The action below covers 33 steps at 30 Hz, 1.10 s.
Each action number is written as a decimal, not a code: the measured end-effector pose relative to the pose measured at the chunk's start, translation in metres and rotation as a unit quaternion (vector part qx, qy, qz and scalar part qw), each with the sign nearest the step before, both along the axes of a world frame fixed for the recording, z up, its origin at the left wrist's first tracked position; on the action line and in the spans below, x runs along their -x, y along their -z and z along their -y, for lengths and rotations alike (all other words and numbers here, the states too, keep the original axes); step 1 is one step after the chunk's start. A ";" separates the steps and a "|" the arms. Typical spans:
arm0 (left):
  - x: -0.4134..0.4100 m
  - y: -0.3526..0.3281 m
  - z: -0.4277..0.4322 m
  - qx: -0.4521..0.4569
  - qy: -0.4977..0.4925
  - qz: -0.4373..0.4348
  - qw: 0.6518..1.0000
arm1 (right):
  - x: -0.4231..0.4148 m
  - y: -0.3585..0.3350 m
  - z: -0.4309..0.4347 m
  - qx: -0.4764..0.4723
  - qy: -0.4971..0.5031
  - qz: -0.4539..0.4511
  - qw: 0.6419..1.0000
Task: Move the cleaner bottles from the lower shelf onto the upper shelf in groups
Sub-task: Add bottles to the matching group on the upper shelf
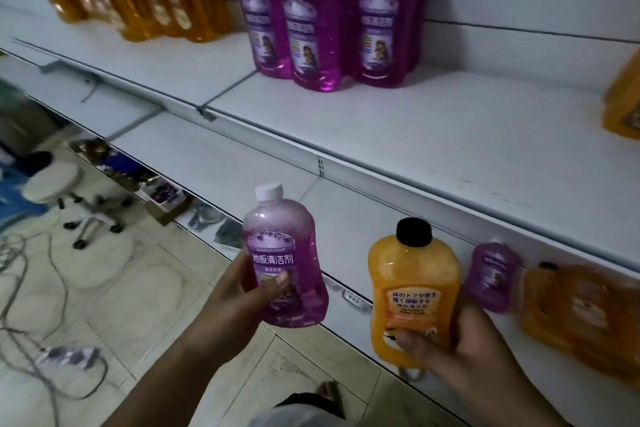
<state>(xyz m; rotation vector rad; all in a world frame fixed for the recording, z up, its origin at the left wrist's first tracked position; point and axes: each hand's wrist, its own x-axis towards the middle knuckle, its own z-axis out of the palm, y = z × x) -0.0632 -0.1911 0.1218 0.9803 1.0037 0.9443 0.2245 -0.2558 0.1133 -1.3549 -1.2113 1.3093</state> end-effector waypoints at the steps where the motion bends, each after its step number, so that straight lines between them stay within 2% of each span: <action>1: 0.005 -0.011 0.001 -0.026 -0.019 -0.010 0.999 | 0.004 -0.012 0.000 -0.012 -0.011 -0.003 1.000; 5: 0.018 -0.064 -0.011 -0.141 -0.058 -0.043 0.987 | 0.025 -0.065 -0.004 -0.076 -0.013 -0.013 0.997; 11: 0.007 -0.159 -0.064 -0.318 0.019 -0.035 0.947 | 0.037 -0.134 -0.033 -0.196 0.050 -0.011 0.979; 17: -0.016 -0.237 -0.145 -0.468 0.098 -0.155 0.864 | 0.041 -0.172 -0.061 -0.246 0.149 -0.010 0.958; 21: -0.038 -0.264 -0.183 -0.557 0.149 -0.249 0.779 | 0.044 -0.178 -0.067 -0.244 0.176 -0.034 0.953; 26: -0.060 -0.265 -0.224 -0.591 0.160 -0.330 0.718 | 0.048 -0.181 -0.077 -0.233 0.185 -0.020 0.954; 33: -0.082 -0.258 -0.250 -0.608 0.139 -0.400 0.671 | 0.050 -0.172 -0.085 -0.230 0.213 -0.022 0.949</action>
